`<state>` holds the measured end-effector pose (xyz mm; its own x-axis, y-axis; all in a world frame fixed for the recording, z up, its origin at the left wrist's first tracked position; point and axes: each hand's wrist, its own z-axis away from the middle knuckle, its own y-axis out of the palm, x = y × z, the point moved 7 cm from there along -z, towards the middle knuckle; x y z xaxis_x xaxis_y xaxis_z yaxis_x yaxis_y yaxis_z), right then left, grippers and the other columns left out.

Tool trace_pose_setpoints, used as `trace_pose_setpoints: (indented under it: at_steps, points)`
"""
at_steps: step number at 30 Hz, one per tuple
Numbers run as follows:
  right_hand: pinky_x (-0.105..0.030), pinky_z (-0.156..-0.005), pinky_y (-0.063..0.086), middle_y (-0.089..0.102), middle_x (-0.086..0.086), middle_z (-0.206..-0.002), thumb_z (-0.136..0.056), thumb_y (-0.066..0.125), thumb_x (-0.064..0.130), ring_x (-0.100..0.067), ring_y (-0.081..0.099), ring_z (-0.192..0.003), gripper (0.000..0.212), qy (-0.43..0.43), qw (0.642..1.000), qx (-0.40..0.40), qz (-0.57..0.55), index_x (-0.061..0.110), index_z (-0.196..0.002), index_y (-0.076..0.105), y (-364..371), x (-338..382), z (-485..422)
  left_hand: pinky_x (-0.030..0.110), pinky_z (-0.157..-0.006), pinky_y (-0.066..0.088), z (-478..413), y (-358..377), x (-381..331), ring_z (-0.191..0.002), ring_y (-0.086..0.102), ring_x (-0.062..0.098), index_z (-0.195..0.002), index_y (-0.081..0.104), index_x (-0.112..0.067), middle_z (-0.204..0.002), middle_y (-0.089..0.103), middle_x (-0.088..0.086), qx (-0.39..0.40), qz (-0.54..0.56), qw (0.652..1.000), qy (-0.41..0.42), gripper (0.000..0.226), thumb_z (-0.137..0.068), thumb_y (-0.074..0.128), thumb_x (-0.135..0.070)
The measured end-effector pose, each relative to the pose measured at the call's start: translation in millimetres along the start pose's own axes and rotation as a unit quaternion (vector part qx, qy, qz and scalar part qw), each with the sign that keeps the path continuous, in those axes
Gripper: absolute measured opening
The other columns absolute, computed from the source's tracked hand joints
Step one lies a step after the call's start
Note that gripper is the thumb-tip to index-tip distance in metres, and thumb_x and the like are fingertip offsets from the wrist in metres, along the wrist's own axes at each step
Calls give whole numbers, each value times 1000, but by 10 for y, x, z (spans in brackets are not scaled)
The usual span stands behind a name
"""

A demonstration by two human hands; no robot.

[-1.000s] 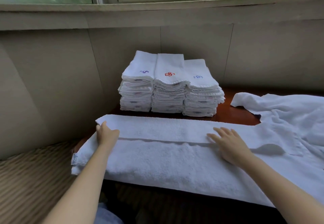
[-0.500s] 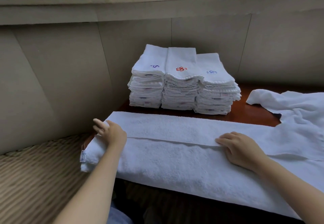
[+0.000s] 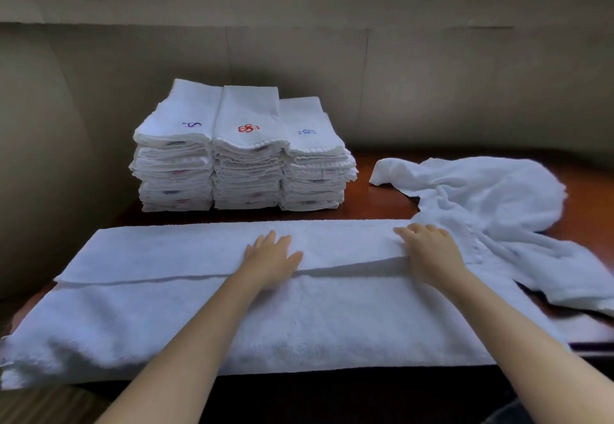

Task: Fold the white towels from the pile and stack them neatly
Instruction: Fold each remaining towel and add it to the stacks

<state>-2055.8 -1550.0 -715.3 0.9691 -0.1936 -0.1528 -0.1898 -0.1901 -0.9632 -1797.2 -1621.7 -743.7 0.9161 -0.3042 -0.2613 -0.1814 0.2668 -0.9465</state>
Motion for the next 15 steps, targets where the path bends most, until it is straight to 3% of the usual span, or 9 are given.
trace_pose_setpoints:
  at_steps: [4, 8, 13, 15]
  points:
    - [-34, -86, 41, 53, -4, -122, -89, 44, 12, -28, 51, -111, 48, 113, 994, 2, -15, 24, -136, 42, 45, -693, 133, 49, -116, 0, -95, 197, -710, -148, 0, 22, -150, 21, -29, -161, 3, 4, 15, -23, 995, 96, 59, -97, 33, -53]
    - [-38, -90, 43, 53, -10, -126, -89, 43, 8, -32, 50, -115, 50, 188, 974, -8, -124, 19, -137, 46, 142, -1183, 336, 49, -117, 0, -189, 374, -1275, -148, 3, 18, -149, 21, -34, -161, 6, 0, 3, -19, 986, 167, 62, -94, 38, -58]
    - [-35, -90, 44, 58, -11, -124, -89, 43, 1, -30, 53, -115, 48, 237, 951, -45, -193, 21, -129, 59, 64, -1464, 387, 53, -114, -7, -270, 588, -1576, -148, -6, 19, -148, 13, -47, -161, -3, -4, 3, -56, 981, 187, 60, -92, 25, -66]
    - [-30, -83, 46, 62, -10, -119, -90, 46, 2, -29, 57, -110, 37, 247, 951, 14, -186, 15, -117, 67, 123, -1524, 359, 54, -114, 4, -282, 545, -1608, -147, 7, 21, -142, 28, -46, -159, 12, -2, -10, -45, 981, 186, 54, -92, 25, -66]
